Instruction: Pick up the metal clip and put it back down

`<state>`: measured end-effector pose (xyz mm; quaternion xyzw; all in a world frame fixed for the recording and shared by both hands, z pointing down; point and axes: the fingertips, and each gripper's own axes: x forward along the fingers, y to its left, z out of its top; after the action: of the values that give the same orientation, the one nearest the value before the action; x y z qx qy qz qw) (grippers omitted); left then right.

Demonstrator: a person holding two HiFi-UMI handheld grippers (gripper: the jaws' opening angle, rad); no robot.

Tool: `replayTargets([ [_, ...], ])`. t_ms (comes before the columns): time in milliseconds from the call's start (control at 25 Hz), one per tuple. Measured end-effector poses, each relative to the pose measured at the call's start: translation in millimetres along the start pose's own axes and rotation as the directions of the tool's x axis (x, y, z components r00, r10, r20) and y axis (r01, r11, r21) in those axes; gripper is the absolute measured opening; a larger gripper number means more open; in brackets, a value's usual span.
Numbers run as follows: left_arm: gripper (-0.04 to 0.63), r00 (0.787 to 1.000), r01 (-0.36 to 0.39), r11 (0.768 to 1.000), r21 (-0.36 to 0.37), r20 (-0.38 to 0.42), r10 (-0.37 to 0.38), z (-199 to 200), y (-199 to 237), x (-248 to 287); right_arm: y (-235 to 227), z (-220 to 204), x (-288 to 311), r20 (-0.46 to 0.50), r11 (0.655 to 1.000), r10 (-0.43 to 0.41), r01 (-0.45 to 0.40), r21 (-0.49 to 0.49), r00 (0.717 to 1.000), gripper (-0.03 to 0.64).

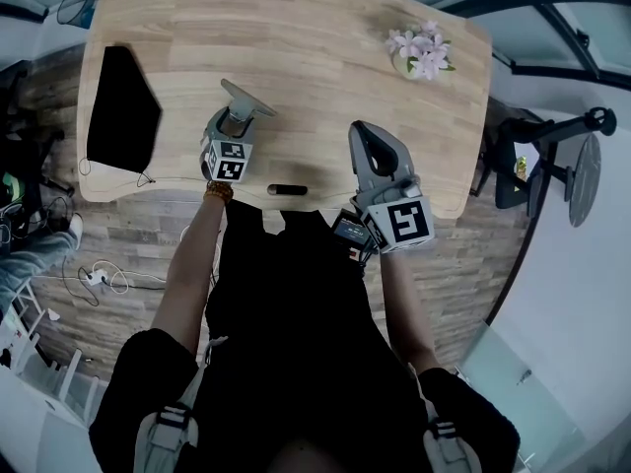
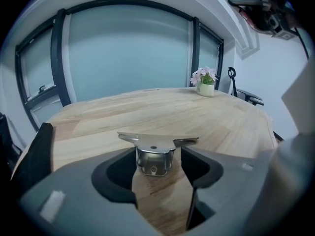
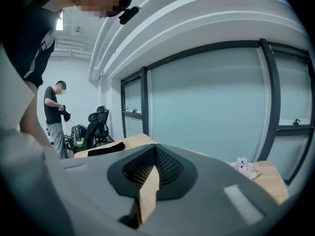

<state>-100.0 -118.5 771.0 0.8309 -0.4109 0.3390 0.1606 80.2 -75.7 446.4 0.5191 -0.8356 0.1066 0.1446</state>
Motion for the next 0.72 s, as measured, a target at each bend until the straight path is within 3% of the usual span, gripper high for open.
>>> replayTargets([
  [320, 0.281, 0.997, -0.046, 0.999, 0.001, 0.059, 0.045, 20, 7, -34, -6, 12, 2, 0.061, 1.000, 0.014, -0.013, -0.010, 0.998, 0.023],
  [720, 0.281, 0.969, -0.130, 0.991, -0.016, 0.211, 0.130, 95, 24, -93, -8, 28, 7, 0.114, 0.999, 0.038, -0.035, -0.027, 0.993, 0.023],
])
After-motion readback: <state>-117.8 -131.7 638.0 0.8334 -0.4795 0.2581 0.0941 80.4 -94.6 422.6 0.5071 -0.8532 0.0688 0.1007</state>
